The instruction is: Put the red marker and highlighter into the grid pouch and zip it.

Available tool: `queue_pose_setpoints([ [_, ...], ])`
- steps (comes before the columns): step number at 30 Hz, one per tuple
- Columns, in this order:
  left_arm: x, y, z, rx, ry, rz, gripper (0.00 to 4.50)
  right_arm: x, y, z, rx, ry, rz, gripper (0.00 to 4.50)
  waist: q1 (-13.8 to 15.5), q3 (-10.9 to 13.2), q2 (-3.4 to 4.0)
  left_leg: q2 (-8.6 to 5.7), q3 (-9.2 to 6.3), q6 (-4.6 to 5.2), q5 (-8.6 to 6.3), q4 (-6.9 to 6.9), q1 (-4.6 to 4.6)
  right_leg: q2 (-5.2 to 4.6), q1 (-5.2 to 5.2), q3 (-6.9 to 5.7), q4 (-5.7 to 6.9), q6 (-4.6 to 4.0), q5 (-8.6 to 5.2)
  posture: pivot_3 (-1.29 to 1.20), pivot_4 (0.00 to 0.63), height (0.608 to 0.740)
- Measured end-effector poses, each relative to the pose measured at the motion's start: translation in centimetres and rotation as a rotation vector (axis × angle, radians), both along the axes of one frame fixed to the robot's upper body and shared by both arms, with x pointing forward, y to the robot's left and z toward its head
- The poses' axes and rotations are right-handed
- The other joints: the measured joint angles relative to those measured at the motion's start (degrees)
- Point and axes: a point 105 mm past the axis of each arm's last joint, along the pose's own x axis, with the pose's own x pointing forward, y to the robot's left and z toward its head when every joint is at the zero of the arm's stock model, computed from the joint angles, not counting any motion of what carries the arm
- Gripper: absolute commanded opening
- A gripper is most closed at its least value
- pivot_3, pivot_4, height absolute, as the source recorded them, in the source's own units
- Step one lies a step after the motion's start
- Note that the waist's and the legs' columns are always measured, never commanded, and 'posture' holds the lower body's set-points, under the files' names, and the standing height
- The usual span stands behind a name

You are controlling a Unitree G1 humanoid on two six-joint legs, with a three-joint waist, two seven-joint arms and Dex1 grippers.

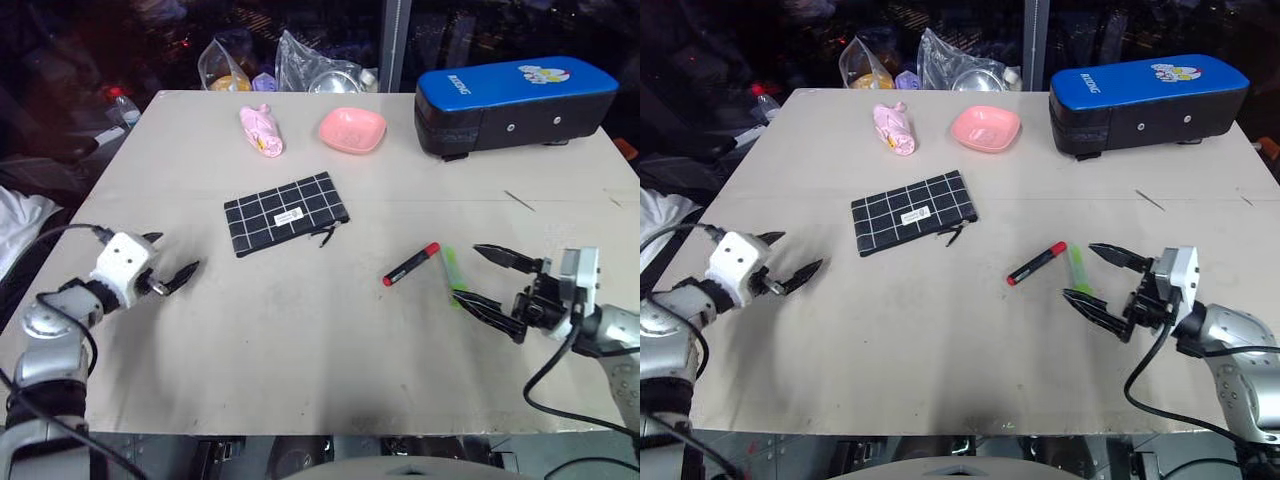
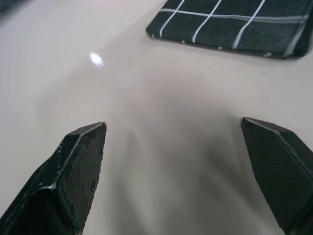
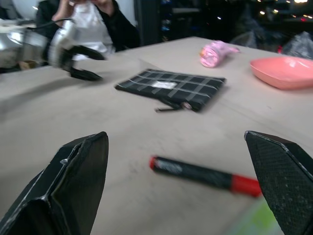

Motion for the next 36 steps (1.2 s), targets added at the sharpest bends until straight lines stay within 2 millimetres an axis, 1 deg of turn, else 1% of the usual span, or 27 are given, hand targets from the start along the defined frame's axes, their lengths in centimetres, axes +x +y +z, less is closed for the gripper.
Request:
queue_pose_setpoints([
  [1,0.3,-0.4,-0.1,0.06,-0.01,-0.037,4.44,0.1,0.0,0.1,0.001,0.0,-0.005,4.5,0.0,0.0,-0.01,-0.01,0.01,0.02,-0.01,0.01,-0.06,0.0,-0.04,-0.03,-0.02,0.0,0.0,0.0,0.15,0.74],
  [5,1.8,-1.7,1.2,0.33,-0.094,-0.179,4.44,0.4,0.2,0.3,0.002,-0.001,-0.009,4.5,0.2,0.0,-0.01,-0.01,-0.1,0.04,-0.01,0.32,-0.58,0.08,-0.42,-0.2,0.12,0.01,0.01,0.0,0.15,0.74],
  [8,2.6,-3.0,1.8,0.491,-0.145,-0.282,4.44,0.6,0.3,0.6,0.003,-0.013,-0.013,4.5,0.3,0.0,-0.02,-0.01,-0.07,0.08,-0.04,0.41,-0.62,0.19,-0.41,-0.36,0.11,0.04,0.02,0.0,0.15,0.74],
  [10,3.1,-3.8,2.0,0.558,-0.18,-0.334,4.44,0.7,0.2,0.6,0.002,-0.015,-0.016,4.5,0.4,0.0,-0.02,-0.02,-0.06,0.11,-0.05,0.44,-0.63,0.22,-0.41,-0.39,0.14,0.05,0.02,0.0,0.15,0.74],
  [14,3.7,-6.3,2.1,0.655,-0.252,-0.47,4.44,0.7,0.2,0.6,0.0,-0.017,-0.021,4.5,1.2,0.0,-0.02,-0.11,0.04,0.18,-0.09,0.52,-0.66,0.24,-0.41,-0.4,0.13,0.07,0.02,0.0,0.15,0.74],
  [16,3.8,-7.1,2.1,0.671,-0.281,-0.51,4.44,0.8,0.2,0.6,0.002,-0.017,-0.025,4.5,1.2,0.0,-0.02,-0.12,0.06,0.16,-0.08,0.55,-0.67,0.21,-0.41,-0.39,0.13,0.08,0.02,0.0,0.15,0.74],
  [21,4.5,-10.3,1.9,0.667,-0.392,-0.605,4.44,0.6,0.0,0.0,-0.008,0.001,-0.051,4.5,1.5,0.0,-0.02,-0.19,0.13,0.1,-0.04,0.65,-0.72,0.16,-0.38,-0.4,0.13,0.12,0.03,0.0,0.15,0.74],
  [24,4.6,-11.6,1.7,0.645,-0.438,-0.634,4.44,0.5,-0.5,-0.5,-0.024,0.023,-0.079,4.5,1.2,0.0,-0.02,-0.2,0.12,0.1,-0.04,0.65,-0.71,0.16,-0.39,-0.37,0.13,0.15,0.05,0.0,0.15,0.74],
  [27,4.7,-12.7,1.5,0.606,-0.479,-0.644,4.44,0.6,-0.9,-0.4,-0.036,0.02,-0.096,4.5,1.2,0.0,-0.02,-0.19,0.11,0.08,-0.03,0.67,-0.71,0.19,-0.39,-0.39,0.15,0.16,0.05,0.0,0.15,0.74],
  [31,5.4,-13.6,1.5,0.565,-0.512,-0.604,4.44,0.6,-1.0,-0.5,-0.045,0.013,-0.103,4.5,1.2,0.0,-0.03,-0.24,0.17,0.07,-0.02,0.69,-0.71,0.21,-0.39,-0.42,0.17,0.16,0.05,0.0,0.15,0.74],
  [33,5.7,-13.7,1.5,0.561,-0.514,-0.588,4.44,0.6,-1.0,-0.5,-0.047,0.012,-0.107,4.5,1.1,0.0,-0.03,-0.25,0.16,0.07,-0.02,0.69,-0.71,0.22,-0.39,-0.39,0.17,0.16,0.05,0.0,0.15,0.74],
  [35,6.6,-14.7,1.5,0.538,-0.526,-0.547,4.44,0.9,-1.1,-0.4,-0.053,0.006,-0.122,4.5,1.2,0.0,-0.03,-0.28,0.22,0.06,-0.02,0.72,-0.72,0.22,-0.39,-0.43,0.18,0.17,0.05,0.0,0.15,0.74],
  [36,6.7,-14.8,1.5,0.533,-0.528,-0.542,4.44,0.9,-1.1,-0.4,-0.053,0.003,-0.123,4.5,1.2,0.0,-0.03,-0.28,0.23,0.07,-0.02,0.73,-0.72,0.22,-0.39,-0.43,0.18,0.17,0.05,0.0,0.15,0.74],
])
